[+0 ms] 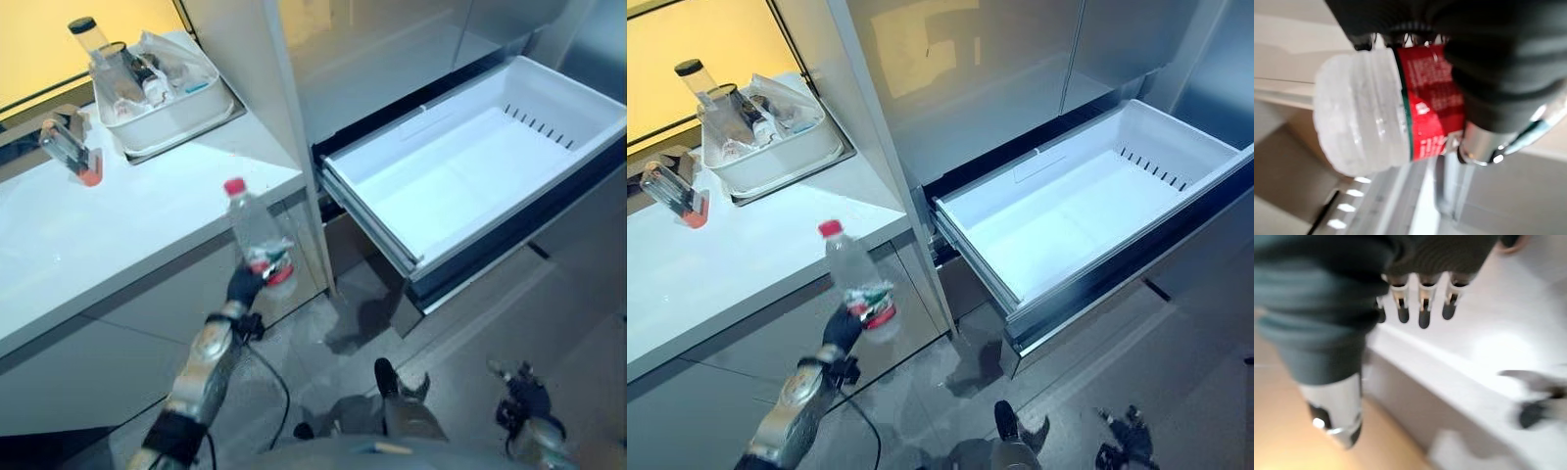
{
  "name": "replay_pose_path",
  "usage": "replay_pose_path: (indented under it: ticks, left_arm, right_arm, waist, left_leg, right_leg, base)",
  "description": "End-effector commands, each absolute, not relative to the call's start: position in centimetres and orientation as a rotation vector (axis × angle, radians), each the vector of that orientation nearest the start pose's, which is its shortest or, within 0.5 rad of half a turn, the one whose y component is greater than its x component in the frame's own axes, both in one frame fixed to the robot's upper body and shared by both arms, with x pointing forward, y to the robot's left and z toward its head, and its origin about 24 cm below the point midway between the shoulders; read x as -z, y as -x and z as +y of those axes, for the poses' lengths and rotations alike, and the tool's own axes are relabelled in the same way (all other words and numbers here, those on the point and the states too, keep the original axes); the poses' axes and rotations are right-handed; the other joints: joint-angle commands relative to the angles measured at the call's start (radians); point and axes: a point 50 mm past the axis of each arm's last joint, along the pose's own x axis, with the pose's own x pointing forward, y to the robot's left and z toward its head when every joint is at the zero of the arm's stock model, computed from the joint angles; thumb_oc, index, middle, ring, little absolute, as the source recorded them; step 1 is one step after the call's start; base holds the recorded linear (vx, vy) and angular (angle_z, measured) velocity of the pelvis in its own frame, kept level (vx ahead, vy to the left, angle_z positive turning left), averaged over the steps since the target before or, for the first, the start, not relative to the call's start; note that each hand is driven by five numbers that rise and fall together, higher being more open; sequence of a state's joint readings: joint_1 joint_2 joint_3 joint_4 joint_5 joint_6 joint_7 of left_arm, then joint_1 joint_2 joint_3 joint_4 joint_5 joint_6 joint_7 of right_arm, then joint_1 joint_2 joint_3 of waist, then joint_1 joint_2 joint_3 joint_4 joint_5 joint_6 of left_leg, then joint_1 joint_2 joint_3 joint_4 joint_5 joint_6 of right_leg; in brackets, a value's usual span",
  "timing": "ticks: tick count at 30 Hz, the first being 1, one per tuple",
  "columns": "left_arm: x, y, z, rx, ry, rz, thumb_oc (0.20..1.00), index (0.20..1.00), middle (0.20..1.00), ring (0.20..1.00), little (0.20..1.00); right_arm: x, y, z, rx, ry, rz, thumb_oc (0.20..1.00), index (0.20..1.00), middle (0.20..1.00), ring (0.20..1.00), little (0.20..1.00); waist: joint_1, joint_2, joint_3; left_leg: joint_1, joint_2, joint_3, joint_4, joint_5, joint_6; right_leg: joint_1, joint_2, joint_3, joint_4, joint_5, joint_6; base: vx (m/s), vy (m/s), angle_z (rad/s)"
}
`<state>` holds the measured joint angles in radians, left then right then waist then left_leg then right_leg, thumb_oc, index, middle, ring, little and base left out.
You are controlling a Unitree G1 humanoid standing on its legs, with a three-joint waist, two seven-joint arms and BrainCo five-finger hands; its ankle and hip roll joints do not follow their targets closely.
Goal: Take the drinks into the refrigerator
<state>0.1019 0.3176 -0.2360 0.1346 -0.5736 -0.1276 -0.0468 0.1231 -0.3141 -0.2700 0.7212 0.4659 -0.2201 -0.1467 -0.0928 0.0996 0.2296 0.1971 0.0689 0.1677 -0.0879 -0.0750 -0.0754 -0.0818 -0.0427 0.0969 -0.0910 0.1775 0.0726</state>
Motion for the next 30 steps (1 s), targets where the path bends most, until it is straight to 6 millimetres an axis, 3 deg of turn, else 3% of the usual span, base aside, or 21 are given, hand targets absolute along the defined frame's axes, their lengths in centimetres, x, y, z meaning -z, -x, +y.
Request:
replay_pose_path:
  ticks: [1, 5, 8, 9, 12, 15, 17, 18, 23, 30]
  left_arm:
    - [-6.7, -24.0, 16.9, 0.235, 0.355, -0.197, 0.2, 0.2, 0.2, 0.2, 0.2]
    - [-6.4, -23.1, 17.1, 0.249, 0.358, -0.182, 0.2, 0.2, 0.2, 0.2, 0.2]
    - [-6.6, -22.9, 17.5, 0.246, 0.312, -0.185, 0.2, 0.2, 0.2, 0.2, 0.2]
    - [-7.0, -23.0, 17.6, 0.257, 0.276, -0.197, 0.2, 0.2, 0.2, 0.2, 0.2]
    - [-7.5, -23.1, 17.7, 0.259, 0.226, -0.216, 0.2, 0.2, 0.2, 0.2, 0.2]
    - [-7.7, -23.3, 17.5, 0.268, 0.209, -0.222, 0.2, 0.2, 0.2, 0.2, 0.2]
    - [-7.7, -23.3, 17.3, 0.277, 0.203, -0.223, 0.2, 0.2, 0.2, 0.2, 0.2]
    - [-7.6, -23.4, 17.2, 0.283, 0.197, -0.215, 0.2, 0.2, 0.2, 0.2, 0.2]
    - [-7.5, -23.9, 16.7, 0.316, 0.187, -0.202, 0.2, 0.2, 0.2, 0.2, 0.2]
    - [-7.5, -24.7, 16.3, 0.343, 0.126, -0.194, 0.2, 0.2, 0.2, 0.2, 0.2]
  right_arm:
    - [3.1, -16.4, -34.1, 0.82, -0.135, 0.172, 1.0, 1.0, 1.0, 1.0, 1.0]
    - [-1.1, -17.3, -35.8, 0.957, -0.202, -0.091, 1.0, 1.0, 1.0, 1.0, 1.0]
    - [-5.0, -18.1, -36.1, 0.993, -0.125, -0.258, 1.0, 1.0, 1.0, 1.0, 1.0]
    - [-7.3, -18.8, -35.8, 0.977, -0.092, -0.361, 1.0, 1.0, 1.0, 1.0, 1.0]
    - [-11.2, -19.6, -34.9, 0.927, -0.013, -0.516, 1.0, 1.0, 1.0, 1.0, 1.0]
    - [-16.1, -20.5, -32.1, 0.74, 0.076, -0.7, 1.0, 1.0, 1.0, 1.0, 1.0]
    - [-17.0, -20.6, -31.4, 0.689, 0.092, -0.734, 1.0, 1.0, 1.0, 1.0, 1.0]
    - [-18.6, -21.1, -29.6, 0.53, 0.15, -0.775, 1.0, 1.0, 1.0, 1.0, 1.0]
    - [-21.7, -21.8, -25.3, 0.153, 0.318, -0.834, 1.0, 1.0, 1.0, 1.0, 1.0]
    - [-23.5, -24.2, -20.2, -0.227, 0.387, -0.836, 1.0, 1.0, 1.0, 1.0, 1.0]
  waist:
    - [-0.001, -0.024, -0.058]
    - [0.003, -0.026, -0.069]
    - [0.007, -0.026, -0.081]
    - [0.008, -0.025, -0.086]
    - [0.012, -0.029, -0.095]
    - [0.015, -0.038, -0.103]
    - [0.017, -0.042, -0.106]
    - [0.024, -0.053, -0.106]
    - [0.043, -0.076, -0.119]
    - [0.082, -0.103, -0.134]
  left_leg:
    - [-0.069, -0.056, -0.029, 0.015, 0.013, 0.067]
    - [-0.069, -0.058, -0.033, 0.026, 0.012, 0.072]
    - [-0.063, -0.059, -0.036, 0.026, 0.007, 0.075]
    - [-0.062, -0.06, -0.036, 0.027, 0.005, 0.075]
    - [-0.059, -0.063, -0.041, 0.029, 0.001, 0.077]
    - [-0.056, -0.063, -0.038, 0.032, 0.0, 0.077]
    - [-0.056, -0.064, -0.039, 0.033, -0.001, 0.077]
    - [-0.055, -0.064, -0.039, 0.037, 0.002, 0.077]
    - [-0.058, -0.063, -0.044, 0.04, 0.005, 0.077]
    - [-0.059, -0.062, -0.058, 0.045, 0.008, 0.074]
  right_leg:
    - [0.074, -0.002, -0.015, 0.092, -0.125, 0.029]
    - [0.07, -0.001, -0.013, 0.112, -0.128, 0.025]
    - [0.075, -0.002, -0.013, 0.115, -0.135, 0.024]
    - [0.076, -0.003, -0.014, 0.116, -0.136, 0.024]
    - [0.081, -0.005, -0.016, 0.117, -0.139, 0.025]
    - [0.083, -0.006, -0.015, 0.118, -0.138, 0.026]
    - [0.084, -0.007, -0.015, 0.117, -0.138, 0.026]
    - [0.086, -0.007, -0.018, 0.118, -0.135, 0.025]
    - [0.089, -0.007, -0.029, 0.119, -0.138, 0.024]
    - [0.099, -0.011, -0.048, 0.126, -0.141, 0.023]
  base:
    - [-0.04, -0.002, -0.02]
    - [-0.01, 0.008, 0.02]
    - [0.0, 0.0, 0.0]
    - [0.0, 0.0, 0.0]
    - [0.0, 0.005, -0.01]
    - [0.0, 0.005, -0.01]
    - [-0.02, -0.009, 0.0]
    - [0.0, 0.0, 0.0]
    - [0.0, 0.0, 0.0]
    - [0.0, -0.006, 0.01]
